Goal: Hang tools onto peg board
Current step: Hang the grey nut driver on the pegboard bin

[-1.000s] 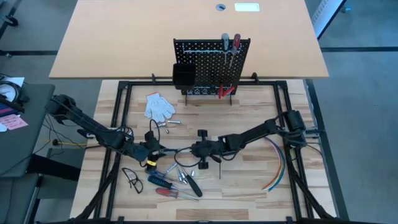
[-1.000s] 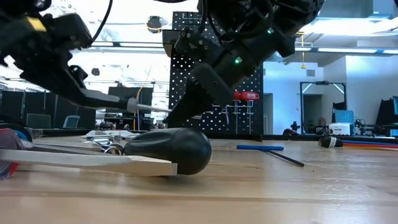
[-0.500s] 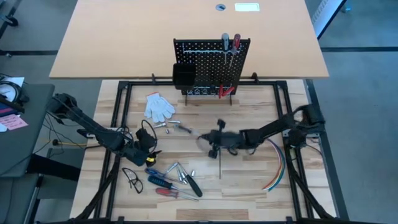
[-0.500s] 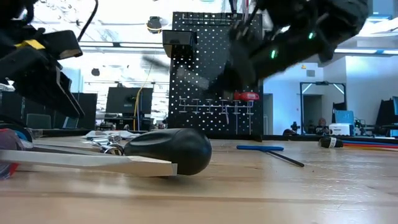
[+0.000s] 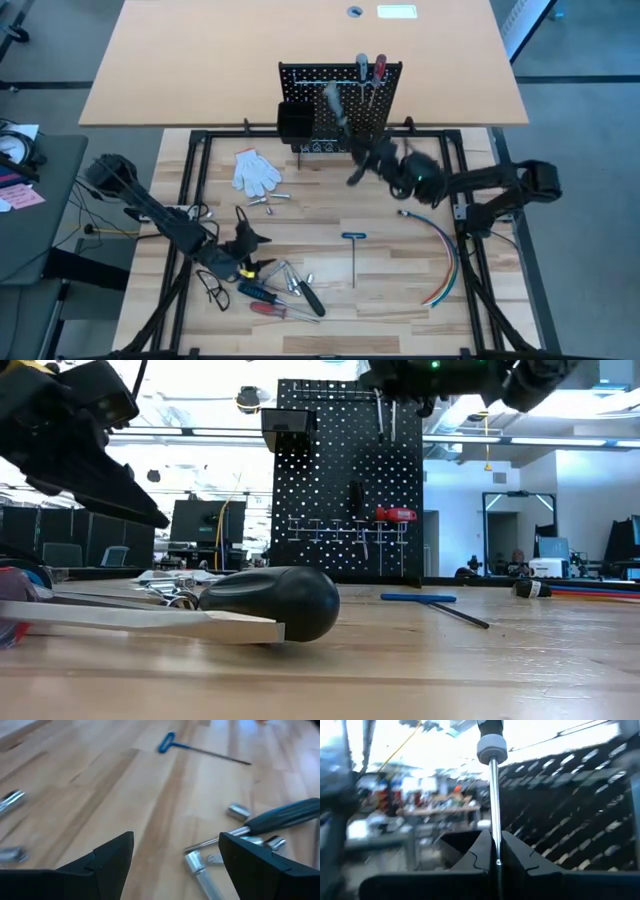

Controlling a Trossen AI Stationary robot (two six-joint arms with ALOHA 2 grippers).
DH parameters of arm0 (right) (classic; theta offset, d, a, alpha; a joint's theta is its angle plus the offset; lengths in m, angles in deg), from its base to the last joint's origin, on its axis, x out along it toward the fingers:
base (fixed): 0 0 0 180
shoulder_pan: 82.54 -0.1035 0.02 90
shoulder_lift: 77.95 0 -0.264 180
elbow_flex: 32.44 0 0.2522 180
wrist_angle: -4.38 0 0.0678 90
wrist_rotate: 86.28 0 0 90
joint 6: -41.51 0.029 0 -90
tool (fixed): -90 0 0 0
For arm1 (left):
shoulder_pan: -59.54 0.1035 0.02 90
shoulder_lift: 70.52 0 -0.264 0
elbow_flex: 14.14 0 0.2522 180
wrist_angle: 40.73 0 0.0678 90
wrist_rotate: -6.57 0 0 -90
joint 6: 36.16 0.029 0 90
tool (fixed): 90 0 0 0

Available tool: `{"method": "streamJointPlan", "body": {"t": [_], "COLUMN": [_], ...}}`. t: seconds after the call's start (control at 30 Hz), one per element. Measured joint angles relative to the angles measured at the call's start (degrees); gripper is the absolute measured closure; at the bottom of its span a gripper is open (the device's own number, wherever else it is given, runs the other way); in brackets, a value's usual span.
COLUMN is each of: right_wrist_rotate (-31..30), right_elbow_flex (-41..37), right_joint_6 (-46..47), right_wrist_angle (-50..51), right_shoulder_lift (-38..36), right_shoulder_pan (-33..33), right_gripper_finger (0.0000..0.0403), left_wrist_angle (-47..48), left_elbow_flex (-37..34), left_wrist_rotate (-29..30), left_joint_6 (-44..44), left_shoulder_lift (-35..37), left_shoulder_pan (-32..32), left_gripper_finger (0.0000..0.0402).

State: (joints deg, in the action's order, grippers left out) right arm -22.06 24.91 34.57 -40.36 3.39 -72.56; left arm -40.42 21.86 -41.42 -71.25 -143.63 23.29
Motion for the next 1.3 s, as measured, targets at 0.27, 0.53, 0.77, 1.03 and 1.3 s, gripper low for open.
{"method": "streamJointPlan", "body": {"t": [0.27, 0.53, 0.77, 1.03, 1.3], "right_wrist_rotate": [0.35, -2.37, -5.23, -4.3, -4.22], "right_elbow_flex": [7.93, 14.37, 15.24, 15.21, 15.21], "right_joint_6": [1.96, 5.86, 3.74, 3.43, 0.73], "right_wrist_angle": [0.96, 0.63, -1.29, -3.32, -6.04], "right_shoulder_lift": [3.91, 10.26, 12.73, 12.73, 12.68], "right_shoulder_pan": [6.28, 9.43, 10.01, 9.45, 8.46], "right_gripper_finger": [0.0376, 0.0376, 0.0376, 0.0376, 0.0372], "left_wrist_angle": [-12.8, -12.88, -12.98, -12.97, -12.97], "left_elbow_flex": [0.58, 3.13, 3.63, 3.63, 3.63], "left_wrist_rotate": [-0.06, -1.04, -1.22, -1.22, -1.19], "left_joint_6": [4.87, 5.76, 7.42, 7.42, 7.42], "left_shoulder_lift": [-12.28, -16.97, -16.99, -16.97, -16.97], "left_shoulder_pan": [-0.51, -0.49, -0.49, -0.49, -0.49], "left_gripper_finger": [0.0112, 0.0111, 0.0111, 0.0111, 0.0111]}}
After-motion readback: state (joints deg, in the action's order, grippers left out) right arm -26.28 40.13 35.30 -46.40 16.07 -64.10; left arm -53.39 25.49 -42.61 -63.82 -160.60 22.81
